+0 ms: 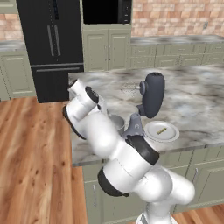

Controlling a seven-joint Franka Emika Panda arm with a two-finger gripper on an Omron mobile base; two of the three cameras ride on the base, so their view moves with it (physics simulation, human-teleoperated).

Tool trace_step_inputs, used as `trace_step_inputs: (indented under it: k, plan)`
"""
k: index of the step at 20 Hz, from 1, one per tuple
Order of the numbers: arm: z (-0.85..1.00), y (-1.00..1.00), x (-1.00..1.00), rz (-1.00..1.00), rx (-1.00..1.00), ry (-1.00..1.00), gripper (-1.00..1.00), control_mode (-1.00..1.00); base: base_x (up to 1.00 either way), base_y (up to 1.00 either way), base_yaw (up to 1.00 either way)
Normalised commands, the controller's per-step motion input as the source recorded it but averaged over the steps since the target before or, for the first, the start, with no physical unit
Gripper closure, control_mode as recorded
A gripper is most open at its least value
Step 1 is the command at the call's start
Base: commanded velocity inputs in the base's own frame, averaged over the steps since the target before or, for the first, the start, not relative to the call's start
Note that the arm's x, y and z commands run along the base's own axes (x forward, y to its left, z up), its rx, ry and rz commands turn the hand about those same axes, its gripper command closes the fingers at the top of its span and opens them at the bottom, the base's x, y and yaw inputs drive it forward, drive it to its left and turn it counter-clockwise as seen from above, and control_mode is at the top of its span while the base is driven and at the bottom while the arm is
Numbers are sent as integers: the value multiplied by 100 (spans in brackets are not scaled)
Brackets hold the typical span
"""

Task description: Add butter and sugar cubes to the stand mixer bowl and then turn on the stand mixer to begin making frosting.

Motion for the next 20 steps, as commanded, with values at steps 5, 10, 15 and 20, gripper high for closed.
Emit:
trace_step_inputs:
  k: [5,10,15,20]
  plan:
    - [-53,-26,11,1,4,2,100,-100,0,0,0]
    - [-43,-5,27,6,6,1,100,-100,0,0,0]
    - [-33,0,34,10,9,0,100,-100,0,0,0]
    - [-38,0,35,11,8,0,100,-100,0,0,0]
